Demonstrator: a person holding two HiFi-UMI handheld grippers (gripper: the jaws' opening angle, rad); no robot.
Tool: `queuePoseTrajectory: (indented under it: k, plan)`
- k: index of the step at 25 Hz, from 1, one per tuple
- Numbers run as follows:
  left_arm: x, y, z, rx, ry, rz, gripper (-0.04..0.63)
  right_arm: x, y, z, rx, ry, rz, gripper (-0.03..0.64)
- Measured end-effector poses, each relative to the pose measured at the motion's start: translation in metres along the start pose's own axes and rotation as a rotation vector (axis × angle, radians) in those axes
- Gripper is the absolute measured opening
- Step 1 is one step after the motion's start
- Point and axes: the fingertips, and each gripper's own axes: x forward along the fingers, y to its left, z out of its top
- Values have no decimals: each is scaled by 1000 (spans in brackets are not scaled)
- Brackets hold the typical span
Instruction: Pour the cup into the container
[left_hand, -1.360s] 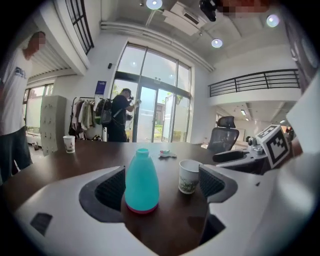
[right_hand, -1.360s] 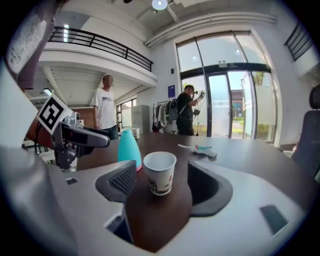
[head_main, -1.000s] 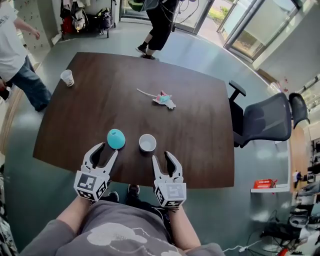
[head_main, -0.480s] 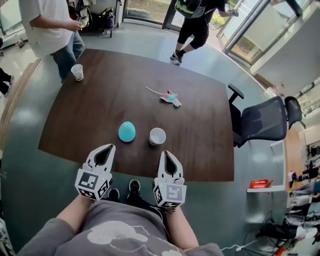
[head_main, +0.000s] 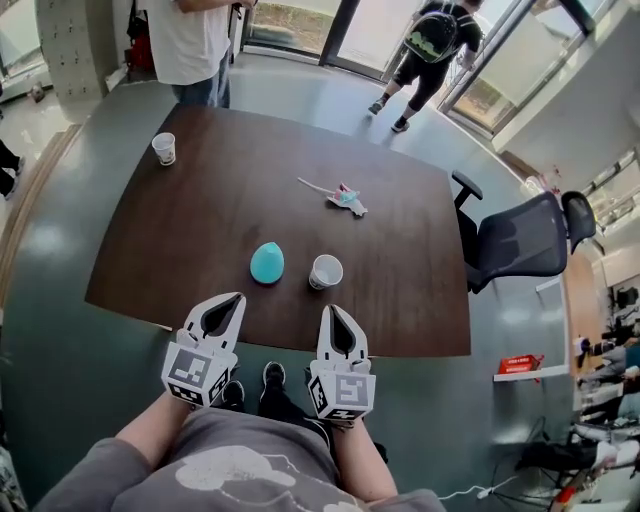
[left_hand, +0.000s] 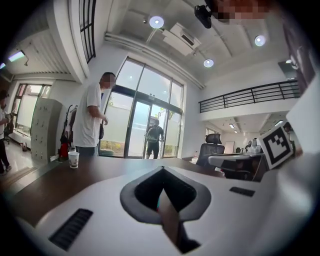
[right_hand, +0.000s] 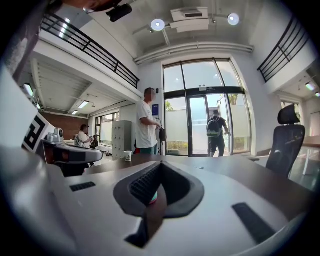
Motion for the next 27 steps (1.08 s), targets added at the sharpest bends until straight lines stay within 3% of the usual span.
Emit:
queuePoseTrajectory:
  k: [12,27]
  plan:
    - [-11,-9,2,-10,-12,-72,8,-17,20,1,-21,30,-17,-12]
    - [3,-29,1,-13,4,-31,8,-19,0,3,-31,35,45,-13]
